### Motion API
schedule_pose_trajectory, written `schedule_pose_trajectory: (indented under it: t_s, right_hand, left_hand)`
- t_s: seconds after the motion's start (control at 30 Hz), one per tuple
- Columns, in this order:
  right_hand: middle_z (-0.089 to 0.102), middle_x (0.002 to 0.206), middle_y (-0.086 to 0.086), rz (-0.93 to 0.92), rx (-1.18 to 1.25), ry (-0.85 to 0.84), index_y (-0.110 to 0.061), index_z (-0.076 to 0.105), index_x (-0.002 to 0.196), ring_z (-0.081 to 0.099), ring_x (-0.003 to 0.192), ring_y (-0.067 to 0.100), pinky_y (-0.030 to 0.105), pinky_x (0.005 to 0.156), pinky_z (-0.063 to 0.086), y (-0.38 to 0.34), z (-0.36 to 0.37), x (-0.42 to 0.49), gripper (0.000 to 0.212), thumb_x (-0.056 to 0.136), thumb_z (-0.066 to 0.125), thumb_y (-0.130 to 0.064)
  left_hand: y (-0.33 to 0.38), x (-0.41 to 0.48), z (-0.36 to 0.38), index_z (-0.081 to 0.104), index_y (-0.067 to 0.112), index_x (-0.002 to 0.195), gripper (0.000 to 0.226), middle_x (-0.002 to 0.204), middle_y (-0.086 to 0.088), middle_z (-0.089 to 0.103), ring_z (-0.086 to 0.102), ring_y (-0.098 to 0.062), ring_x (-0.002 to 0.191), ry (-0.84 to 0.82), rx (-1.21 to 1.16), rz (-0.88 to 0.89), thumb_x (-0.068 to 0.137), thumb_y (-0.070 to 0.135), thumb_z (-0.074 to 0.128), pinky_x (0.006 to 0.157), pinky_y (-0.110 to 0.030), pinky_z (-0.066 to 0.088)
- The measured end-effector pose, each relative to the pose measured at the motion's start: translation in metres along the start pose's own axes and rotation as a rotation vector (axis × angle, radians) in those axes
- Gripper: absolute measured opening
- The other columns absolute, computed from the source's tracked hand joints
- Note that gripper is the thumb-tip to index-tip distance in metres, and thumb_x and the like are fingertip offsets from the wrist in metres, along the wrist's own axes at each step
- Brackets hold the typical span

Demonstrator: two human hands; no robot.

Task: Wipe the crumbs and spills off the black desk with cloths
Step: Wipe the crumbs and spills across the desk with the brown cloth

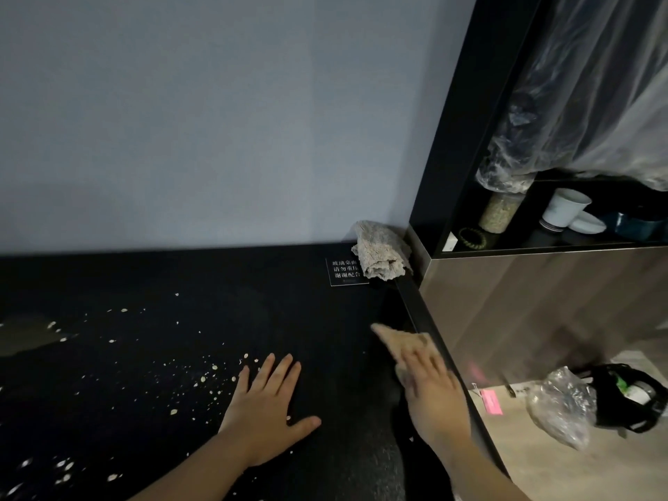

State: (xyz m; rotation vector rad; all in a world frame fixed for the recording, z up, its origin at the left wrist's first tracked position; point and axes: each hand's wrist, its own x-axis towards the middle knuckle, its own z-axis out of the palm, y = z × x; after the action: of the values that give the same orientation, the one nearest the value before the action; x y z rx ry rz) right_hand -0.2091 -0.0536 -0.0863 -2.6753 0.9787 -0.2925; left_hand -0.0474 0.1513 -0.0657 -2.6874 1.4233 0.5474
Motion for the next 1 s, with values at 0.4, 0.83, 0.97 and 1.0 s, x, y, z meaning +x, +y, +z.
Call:
schedule_pose_trajectory:
  t_s: [0.4,0.83,0.97,1.0]
  right_hand:
    - [0.009,0.157,-0.007,0.016,0.034,0.050,-0.028,0.020,0.149,0.007,0.145,0.014,0.029,0.112,0.023,-0.013,-0.001,-0.025,0.052,0.097,0.024,-0.033]
    - [0.051,0.139,-0.004,-0.172,0.035,-0.105,-0.026,0.055,0.132,0.047,0.129,0.015,0.024,0.098,0.041,-0.042,0.000,-0.056,0.050,0.082,0.046,-0.032]
    - [0.061,0.124,-0.017,-0.363,-0.052,-0.151,-0.038,0.064,0.115,0.059,0.113,0.005,0.017,0.089,0.045,-0.040,-0.018,-0.063,0.039,0.080,0.047,-0.038]
    - [0.052,0.136,-0.014,-0.265,-0.036,-0.085,-0.035,0.057,0.126,0.049,0.125,0.006,0.020,0.096,0.041,-0.031,-0.021,-0.057,0.040,0.087,0.048,-0.031]
  left_hand:
    - [0.004,-0.015,0.017,-0.015,0.019,0.144,0.117,0.142,0.012,-0.026,-0.018,-0.013,0.141,0.118,-0.005,-0.048,0.045,0.081,-0.025,0.110,-0.042,-0.017]
    - [0.012,-0.024,0.017,-0.015,0.020,0.147,0.118,0.156,0.008,-0.017,-0.028,-0.008,0.128,0.100,-0.013,-0.077,0.048,0.083,-0.029,0.113,-0.044,-0.010]
    - [0.012,-0.024,0.016,-0.015,0.019,0.146,0.119,0.156,0.007,-0.016,-0.022,-0.011,0.139,0.070,0.019,-0.067,0.045,0.080,-0.030,0.113,-0.046,-0.010]
    - [0.012,-0.025,0.015,-0.014,0.019,0.147,0.118,0.156,0.007,-0.016,-0.018,-0.013,0.141,0.065,0.018,-0.071,0.048,0.082,-0.028,0.113,-0.046,-0.010]
